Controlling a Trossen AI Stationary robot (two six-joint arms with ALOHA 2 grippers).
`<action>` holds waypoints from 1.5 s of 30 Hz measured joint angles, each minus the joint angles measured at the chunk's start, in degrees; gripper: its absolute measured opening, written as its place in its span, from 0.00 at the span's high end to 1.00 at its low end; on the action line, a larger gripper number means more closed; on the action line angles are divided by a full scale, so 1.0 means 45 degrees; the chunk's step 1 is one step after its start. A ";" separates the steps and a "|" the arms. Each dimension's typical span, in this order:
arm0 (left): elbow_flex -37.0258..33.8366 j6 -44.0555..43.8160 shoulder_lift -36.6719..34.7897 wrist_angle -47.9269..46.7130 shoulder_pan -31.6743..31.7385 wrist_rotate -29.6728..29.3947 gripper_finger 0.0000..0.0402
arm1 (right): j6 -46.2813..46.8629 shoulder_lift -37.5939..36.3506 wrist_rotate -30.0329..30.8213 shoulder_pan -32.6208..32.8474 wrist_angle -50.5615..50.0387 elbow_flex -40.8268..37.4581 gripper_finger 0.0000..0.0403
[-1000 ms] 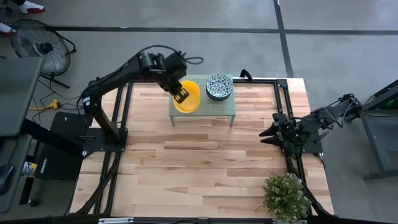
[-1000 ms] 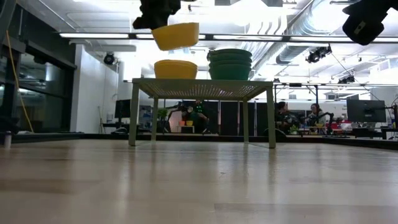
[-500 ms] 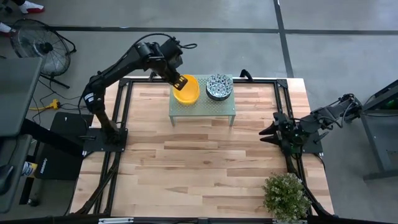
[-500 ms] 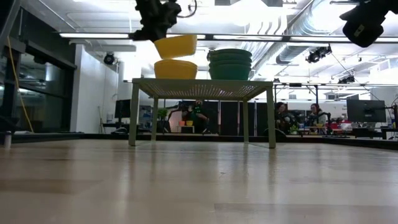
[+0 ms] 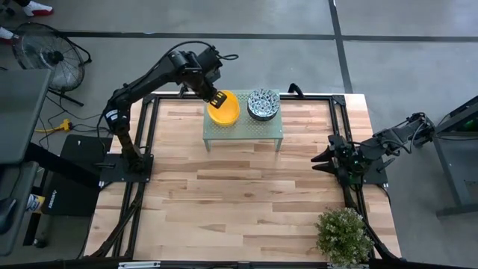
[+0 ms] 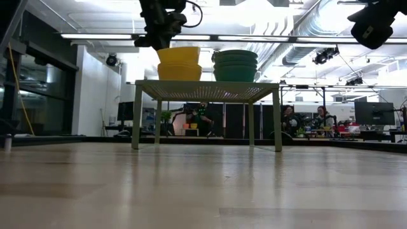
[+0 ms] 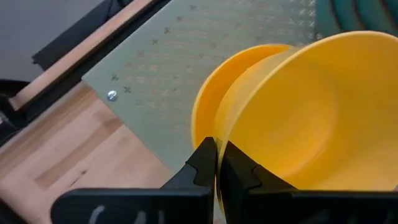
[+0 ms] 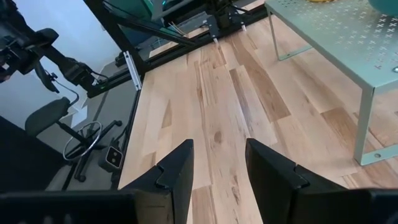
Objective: Pick & Place Mini bowls
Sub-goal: Stack the yellow bowl on the stacked yellow bowls on the shelf
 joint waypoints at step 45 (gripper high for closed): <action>0.0000 0.1198 0.0670 0.0717 -0.0014 0.0394 0.66 | 0.0389 0.0000 -0.0034 -0.0004 -0.0020 0.0000 0.67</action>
